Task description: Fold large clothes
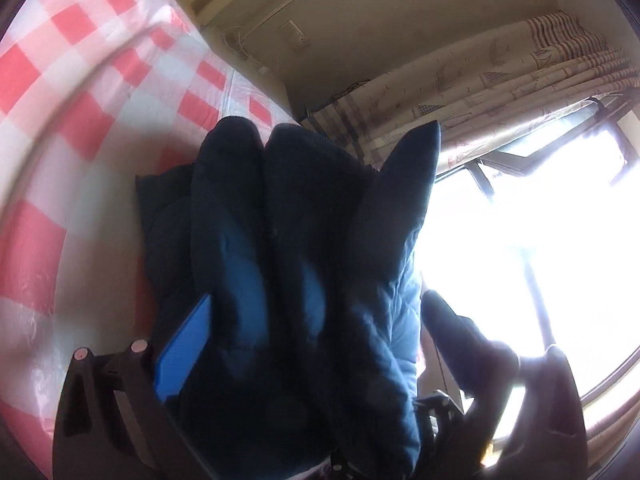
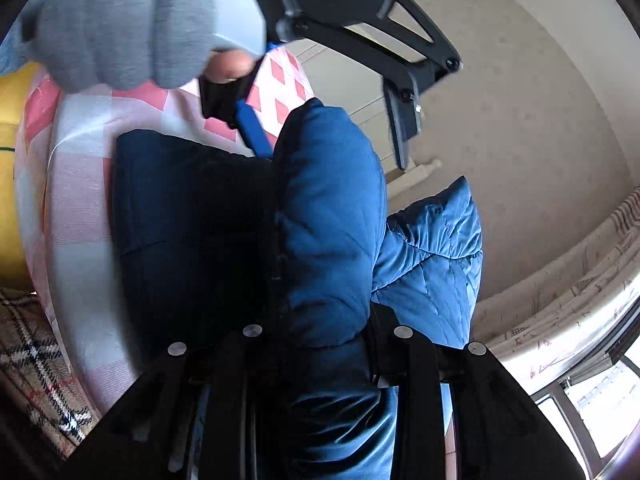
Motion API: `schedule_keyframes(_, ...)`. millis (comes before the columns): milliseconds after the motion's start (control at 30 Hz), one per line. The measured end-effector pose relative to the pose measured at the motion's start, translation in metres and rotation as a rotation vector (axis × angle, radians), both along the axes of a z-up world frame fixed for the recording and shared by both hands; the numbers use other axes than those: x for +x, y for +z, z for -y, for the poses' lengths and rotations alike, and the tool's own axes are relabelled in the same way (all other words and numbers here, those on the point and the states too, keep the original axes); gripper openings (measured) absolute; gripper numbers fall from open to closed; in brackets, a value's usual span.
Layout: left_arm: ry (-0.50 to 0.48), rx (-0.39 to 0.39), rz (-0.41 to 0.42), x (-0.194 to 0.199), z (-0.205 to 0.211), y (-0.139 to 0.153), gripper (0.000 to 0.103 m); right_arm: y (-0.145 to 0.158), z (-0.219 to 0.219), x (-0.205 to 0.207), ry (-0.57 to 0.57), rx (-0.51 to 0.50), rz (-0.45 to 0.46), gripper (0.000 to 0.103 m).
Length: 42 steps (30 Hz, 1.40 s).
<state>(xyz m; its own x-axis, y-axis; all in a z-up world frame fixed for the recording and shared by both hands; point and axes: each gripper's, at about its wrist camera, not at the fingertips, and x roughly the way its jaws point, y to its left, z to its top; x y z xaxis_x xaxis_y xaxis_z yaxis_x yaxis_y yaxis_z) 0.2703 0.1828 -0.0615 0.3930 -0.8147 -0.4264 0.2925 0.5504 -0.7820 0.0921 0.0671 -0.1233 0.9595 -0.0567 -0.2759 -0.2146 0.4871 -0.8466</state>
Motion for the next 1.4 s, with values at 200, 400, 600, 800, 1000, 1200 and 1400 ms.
schedule_keyframes(200, -0.052, 0.18, 0.108, 0.005, 0.03, 0.043, 0.101, 0.004, 0.007, -0.008, 0.014, 0.042, 0.035, 0.03)
schedule_keyframes(400, -0.176, 0.236, -0.014, 0.029, 0.07, 0.014, 0.101, 0.015, 0.013, -0.012, 0.029, 0.099, 0.068, 0.03)
schedule_keyframes(600, -0.227, 0.293, 0.027, 0.037, 0.104, 0.028, 0.101, 0.007, 0.009, -0.015, 0.038, 0.068, 0.06, 0.03)
schedule_keyframes(800, -0.337, 0.633, 0.124, 0.035, 0.156, 0.035, 0.056, 0.002, 0.005, -0.022, 0.049, 0.038, 0.08, 0.032)
schedule_keyframes(1000, -0.27, 0.454, 0.15, 0.032, 0.119, 0.035, 0.029, 0.022, 0.049, -0.054, 0.04, 0.259, 0.075, 0.05)
schedule_keyframes(1200, -0.219, 0.372, 0.173, 0.009, 0.11, 0.047, 0.022, 0.009, 0.13, -0.067, -0.169, 0.512, -0.05, 0.092)
schedule_keyframes(1400, -0.205, 0.382, 0.275, -0.022, 0.105, 0.088, 0.018, 0.011, 0.151, -0.043, -0.222, 0.638, -0.098, 0.091)
